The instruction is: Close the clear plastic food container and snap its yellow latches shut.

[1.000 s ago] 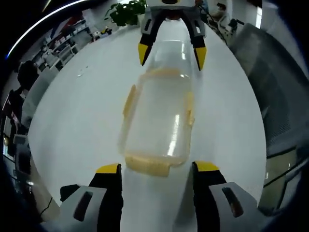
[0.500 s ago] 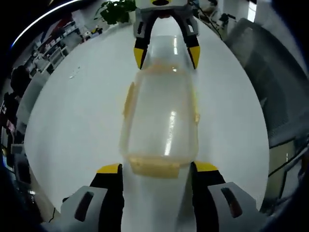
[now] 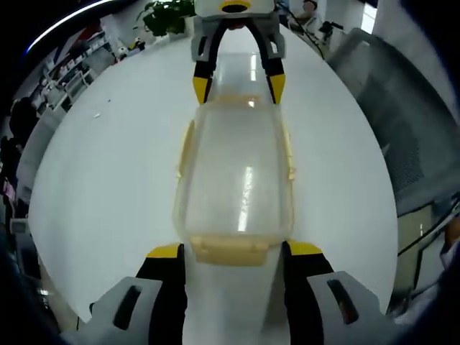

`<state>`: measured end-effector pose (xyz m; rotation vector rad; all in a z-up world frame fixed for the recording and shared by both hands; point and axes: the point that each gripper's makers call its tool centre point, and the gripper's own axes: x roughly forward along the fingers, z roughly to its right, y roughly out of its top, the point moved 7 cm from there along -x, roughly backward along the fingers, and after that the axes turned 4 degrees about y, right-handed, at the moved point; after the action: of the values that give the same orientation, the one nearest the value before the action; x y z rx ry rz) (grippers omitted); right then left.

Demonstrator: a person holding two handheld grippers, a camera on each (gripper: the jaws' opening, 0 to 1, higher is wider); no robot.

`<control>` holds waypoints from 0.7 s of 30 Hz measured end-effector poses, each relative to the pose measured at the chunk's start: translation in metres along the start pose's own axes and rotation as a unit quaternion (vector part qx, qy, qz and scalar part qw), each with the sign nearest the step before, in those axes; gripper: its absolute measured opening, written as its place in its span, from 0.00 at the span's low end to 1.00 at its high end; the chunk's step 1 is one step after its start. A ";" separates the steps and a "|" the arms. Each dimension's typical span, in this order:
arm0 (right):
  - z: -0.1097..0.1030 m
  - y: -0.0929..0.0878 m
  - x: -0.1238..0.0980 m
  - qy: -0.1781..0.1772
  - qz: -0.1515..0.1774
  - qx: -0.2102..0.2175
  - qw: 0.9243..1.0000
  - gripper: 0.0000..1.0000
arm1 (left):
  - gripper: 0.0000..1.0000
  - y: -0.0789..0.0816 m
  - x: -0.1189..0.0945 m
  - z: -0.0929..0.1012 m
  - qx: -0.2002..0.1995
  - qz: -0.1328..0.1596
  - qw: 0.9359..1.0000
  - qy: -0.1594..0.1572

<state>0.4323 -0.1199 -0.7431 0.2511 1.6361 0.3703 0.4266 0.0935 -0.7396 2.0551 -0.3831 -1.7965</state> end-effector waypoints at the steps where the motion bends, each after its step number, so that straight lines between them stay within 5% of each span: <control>1: 0.001 0.000 0.000 -0.002 0.000 0.001 1.000 0.57 | 0.47 0.000 0.000 0.002 -0.002 0.001 1.000 -0.007; 10: 0.002 0.000 0.000 0.001 -0.001 -0.007 1.000 0.54 | 0.38 -0.003 0.000 0.000 -0.001 0.001 1.000 -0.009; 13: 0.002 -0.001 -0.004 0.000 -0.012 -0.018 1.000 0.37 | 0.37 -0.004 -0.002 -0.003 -0.016 -0.006 1.000 -0.003; 21: 0.004 -0.001 0.000 -0.001 -0.012 -0.012 1.000 0.36 | 0.37 -0.004 -0.002 0.000 -0.021 -0.009 1.000 0.000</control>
<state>0.4361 -0.1208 -0.7434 0.2132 1.6309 0.3708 0.4265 0.0981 -0.7403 2.0364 -0.3250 -1.8004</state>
